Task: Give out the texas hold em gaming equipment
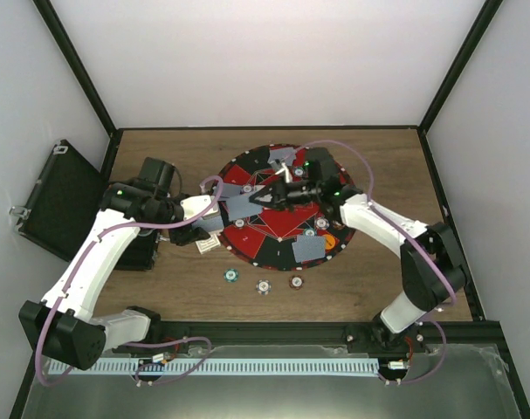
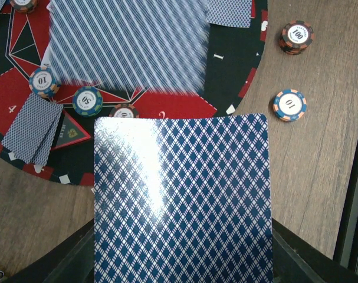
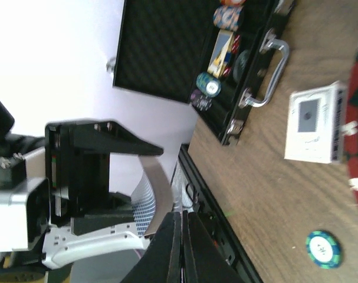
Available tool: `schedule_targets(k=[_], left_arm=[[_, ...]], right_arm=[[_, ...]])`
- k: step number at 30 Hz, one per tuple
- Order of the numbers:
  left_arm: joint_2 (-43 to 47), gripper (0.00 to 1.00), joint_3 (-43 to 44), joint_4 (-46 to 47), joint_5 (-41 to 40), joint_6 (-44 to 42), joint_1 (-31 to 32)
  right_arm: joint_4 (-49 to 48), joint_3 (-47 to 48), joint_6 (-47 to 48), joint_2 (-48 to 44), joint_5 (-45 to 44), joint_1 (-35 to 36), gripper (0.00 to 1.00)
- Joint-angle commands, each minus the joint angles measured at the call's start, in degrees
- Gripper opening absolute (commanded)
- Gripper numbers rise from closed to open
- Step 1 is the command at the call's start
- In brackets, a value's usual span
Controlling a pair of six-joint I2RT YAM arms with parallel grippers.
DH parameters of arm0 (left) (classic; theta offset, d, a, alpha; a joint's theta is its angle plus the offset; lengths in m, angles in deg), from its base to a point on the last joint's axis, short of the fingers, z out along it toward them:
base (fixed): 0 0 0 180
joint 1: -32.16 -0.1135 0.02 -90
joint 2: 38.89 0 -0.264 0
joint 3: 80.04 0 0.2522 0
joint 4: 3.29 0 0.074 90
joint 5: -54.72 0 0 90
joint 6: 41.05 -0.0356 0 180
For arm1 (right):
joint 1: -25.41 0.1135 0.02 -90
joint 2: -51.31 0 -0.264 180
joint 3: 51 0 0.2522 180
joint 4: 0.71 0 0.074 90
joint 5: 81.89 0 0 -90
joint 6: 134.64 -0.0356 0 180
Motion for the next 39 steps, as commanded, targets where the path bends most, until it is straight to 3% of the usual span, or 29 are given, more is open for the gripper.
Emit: schedule_targets(k=[1, 6, 11, 27, 39], left_arm=[[1.18, 0.06, -0.34, 0.8, 1.23, -0.29, 0.11], [1.3, 0.06, -0.34, 0.32, 1.26, -0.64, 0.1], [1.42, 0.06, -0.64, 0.08, 1.49, -0.8, 0.06], [0.31, 0.06, -0.4, 0.19, 2.05, -1.26, 0.03], [0.51, 0.06, -0.34, 0.03, 2.65, -1.29, 0.1]], right_arm=[[3.17, -0.81, 2.93, -2.11, 1.88, -7.67, 0.01], [12.77, 1.92, 10.98, 2.42, -1.03, -17.63, 0.01], [24.01, 10.19, 20.13, 11.47, -11.88, -23.92, 0.01], [36.1, 32.86, 27.67, 35.61, -17.73, -28.28, 0.02], [43.87, 35.74, 31.35, 35.09, -28.75, -28.31, 0.45]])
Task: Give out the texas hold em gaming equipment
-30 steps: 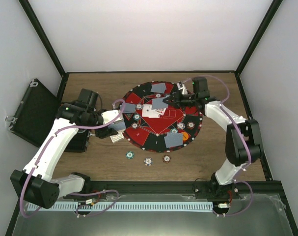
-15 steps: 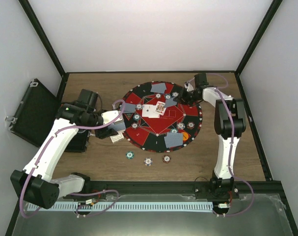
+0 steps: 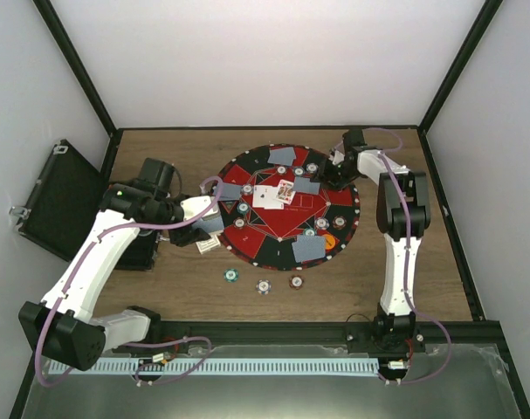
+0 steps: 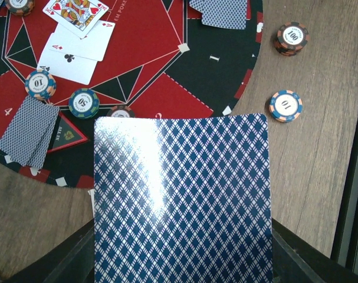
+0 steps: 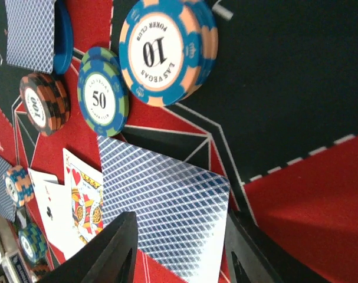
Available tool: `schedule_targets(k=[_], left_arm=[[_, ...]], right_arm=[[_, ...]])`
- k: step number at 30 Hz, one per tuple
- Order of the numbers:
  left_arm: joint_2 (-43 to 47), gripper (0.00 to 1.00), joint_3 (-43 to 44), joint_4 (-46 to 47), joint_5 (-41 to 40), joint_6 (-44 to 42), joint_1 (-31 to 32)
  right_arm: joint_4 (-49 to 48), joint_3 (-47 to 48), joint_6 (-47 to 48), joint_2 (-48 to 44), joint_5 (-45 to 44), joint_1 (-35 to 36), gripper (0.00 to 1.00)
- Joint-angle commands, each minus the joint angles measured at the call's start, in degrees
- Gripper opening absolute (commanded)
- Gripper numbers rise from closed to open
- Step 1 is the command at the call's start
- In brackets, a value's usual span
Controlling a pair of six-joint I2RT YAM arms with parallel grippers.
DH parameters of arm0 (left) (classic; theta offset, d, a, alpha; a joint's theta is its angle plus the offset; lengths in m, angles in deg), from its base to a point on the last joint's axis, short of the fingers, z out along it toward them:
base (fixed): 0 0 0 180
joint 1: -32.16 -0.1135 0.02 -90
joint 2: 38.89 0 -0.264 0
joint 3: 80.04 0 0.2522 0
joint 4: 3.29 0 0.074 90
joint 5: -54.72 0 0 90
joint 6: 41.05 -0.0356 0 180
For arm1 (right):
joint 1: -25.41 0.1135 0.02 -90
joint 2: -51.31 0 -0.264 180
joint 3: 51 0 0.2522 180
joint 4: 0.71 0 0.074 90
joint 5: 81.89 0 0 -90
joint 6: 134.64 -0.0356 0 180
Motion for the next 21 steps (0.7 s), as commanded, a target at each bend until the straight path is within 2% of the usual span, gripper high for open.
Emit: schedule_targets(k=[1, 6, 8, 16, 21], left_arm=[[0.28, 0.06, 0.12, 0.09, 2.19, -0.99, 0.05], [0.59, 0.06, 0.17, -0.08, 2.53, -0.93, 0.06], [0.57, 0.06, 0.21, -0.03, 2.75, -0.83, 0.05], [-0.62, 0.06, 1.47, 1.01, 4.54, 0.2, 0.1], [-0.88, 0.06, 1.37, 1.32, 4.77, 0.26, 0.1]], right_arm=[[4.52, 2.54, 1.75, -2.93, -6.85, -0.54, 0.46], [7.48, 2.97, 2.07, -8.08, -13.88, 0.91, 0.63], [6.63, 0.93, 1.53, -12.02, -13.77, 2.58, 0.69], [-6.98, -12.32, -8.29, -29.4, 1.32, 14.82, 0.95], [-15.93, -17.41, -15.66, -33.17, 6.79, 26.47, 1.0]])
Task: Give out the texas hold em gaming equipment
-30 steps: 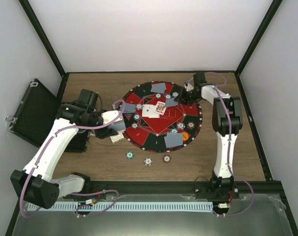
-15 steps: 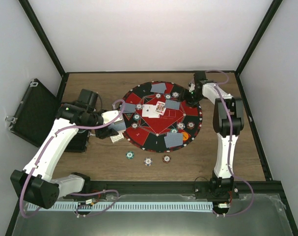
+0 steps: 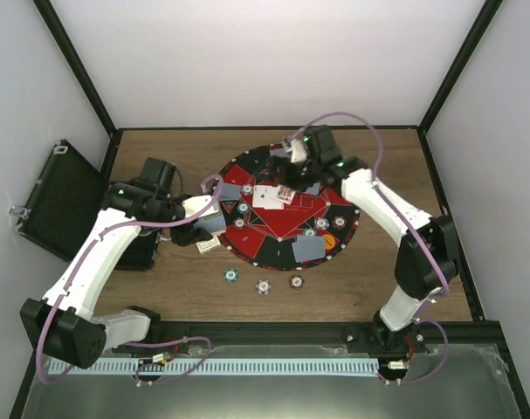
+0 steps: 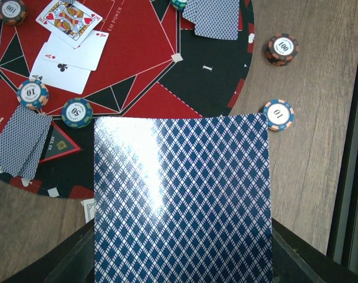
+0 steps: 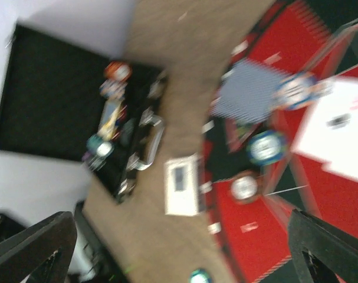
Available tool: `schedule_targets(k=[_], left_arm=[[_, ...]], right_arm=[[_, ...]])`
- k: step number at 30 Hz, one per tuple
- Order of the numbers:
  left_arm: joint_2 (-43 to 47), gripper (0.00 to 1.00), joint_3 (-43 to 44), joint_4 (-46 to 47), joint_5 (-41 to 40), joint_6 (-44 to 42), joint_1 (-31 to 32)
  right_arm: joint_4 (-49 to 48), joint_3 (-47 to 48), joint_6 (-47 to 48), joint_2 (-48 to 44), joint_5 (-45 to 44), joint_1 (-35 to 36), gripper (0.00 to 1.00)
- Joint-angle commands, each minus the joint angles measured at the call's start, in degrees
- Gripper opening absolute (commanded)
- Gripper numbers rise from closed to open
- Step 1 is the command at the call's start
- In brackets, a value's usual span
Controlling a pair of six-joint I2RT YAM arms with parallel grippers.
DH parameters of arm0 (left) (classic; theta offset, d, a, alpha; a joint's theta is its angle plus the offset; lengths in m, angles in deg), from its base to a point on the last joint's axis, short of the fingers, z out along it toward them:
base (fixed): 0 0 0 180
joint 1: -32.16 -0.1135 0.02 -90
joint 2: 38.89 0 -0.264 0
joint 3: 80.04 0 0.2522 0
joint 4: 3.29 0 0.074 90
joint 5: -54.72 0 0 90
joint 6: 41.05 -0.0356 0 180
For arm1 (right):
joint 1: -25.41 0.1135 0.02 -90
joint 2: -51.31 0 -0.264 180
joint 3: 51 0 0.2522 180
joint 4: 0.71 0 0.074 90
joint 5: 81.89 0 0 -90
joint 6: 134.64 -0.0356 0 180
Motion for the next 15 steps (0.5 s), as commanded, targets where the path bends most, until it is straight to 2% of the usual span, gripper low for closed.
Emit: schedule_targets(k=[1, 8, 15], left_arm=[[-0.22, 0.06, 1.29, 1.02, 2.48, 0.18, 0.06], [0.0, 0.06, 1.09, 0.73, 1.8, 0.05, 0.1], [-0.33, 0.06, 1.37, 0.64, 1.7, 0.08, 0.1]], right_arm=[[-10.2, -4.6, -8.79, -1.34, 8.62, 9.08, 1.0], [-23.56, -10.85, -15.71, -1.79, 16.93, 14.87, 0.99], [-28.28, -12.87, -18.55, -0.65, 19.34, 18.02, 0.93]])
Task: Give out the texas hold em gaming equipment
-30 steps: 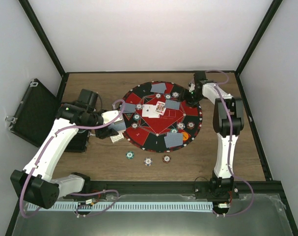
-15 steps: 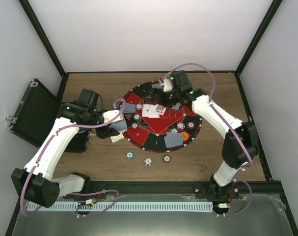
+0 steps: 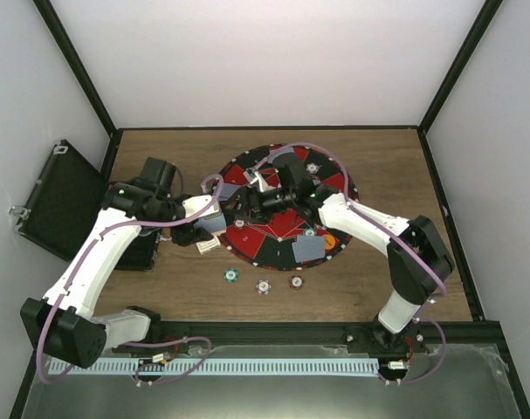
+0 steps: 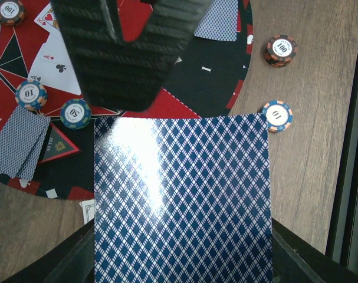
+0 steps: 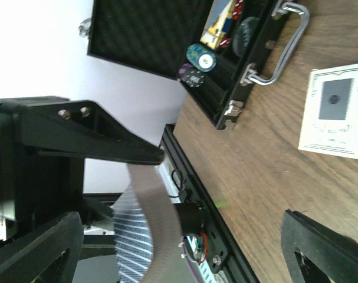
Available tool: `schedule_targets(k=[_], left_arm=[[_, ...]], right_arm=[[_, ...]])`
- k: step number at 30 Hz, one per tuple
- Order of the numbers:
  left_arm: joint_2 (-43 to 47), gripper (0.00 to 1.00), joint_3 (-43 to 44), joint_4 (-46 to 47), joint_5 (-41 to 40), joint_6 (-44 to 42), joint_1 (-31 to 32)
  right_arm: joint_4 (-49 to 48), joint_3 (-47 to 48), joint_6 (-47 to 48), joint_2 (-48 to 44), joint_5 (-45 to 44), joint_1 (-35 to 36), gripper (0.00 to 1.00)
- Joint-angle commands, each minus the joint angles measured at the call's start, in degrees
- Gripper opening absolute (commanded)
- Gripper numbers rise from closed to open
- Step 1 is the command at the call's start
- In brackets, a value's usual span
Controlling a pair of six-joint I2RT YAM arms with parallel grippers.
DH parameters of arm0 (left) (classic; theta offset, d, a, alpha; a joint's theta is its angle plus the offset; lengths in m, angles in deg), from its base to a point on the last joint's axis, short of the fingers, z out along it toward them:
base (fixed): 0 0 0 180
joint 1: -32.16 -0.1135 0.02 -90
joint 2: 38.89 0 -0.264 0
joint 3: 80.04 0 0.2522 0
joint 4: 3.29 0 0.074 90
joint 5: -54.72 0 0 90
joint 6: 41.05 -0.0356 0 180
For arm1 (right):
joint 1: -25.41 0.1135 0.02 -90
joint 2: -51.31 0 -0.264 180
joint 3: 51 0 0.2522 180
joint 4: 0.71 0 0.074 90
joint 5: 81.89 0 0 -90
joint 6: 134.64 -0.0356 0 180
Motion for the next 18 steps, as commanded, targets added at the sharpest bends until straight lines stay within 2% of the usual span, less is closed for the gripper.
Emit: schedule_targets(k=[1, 8, 18], left_arm=[[-0.14, 0.06, 1.41, 0.42, 1.28, -0.07, 0.11], [-0.23, 0.06, 1.45, 0.39, 1.05, -0.13, 0.11], [0.04, 0.06, 2.33, -0.4, 1.52, -0.32, 0.08]], right_arm=[[-5.99, -0.3, -3.16, 0.47, 3.29, 2.57, 0.93], [-9.74, 0.25, -5.37, 2.98, 4.25, 4.91, 0.91], [-10.3, 2.3, -6.16, 7.21, 4.38, 5.76, 0.78]])
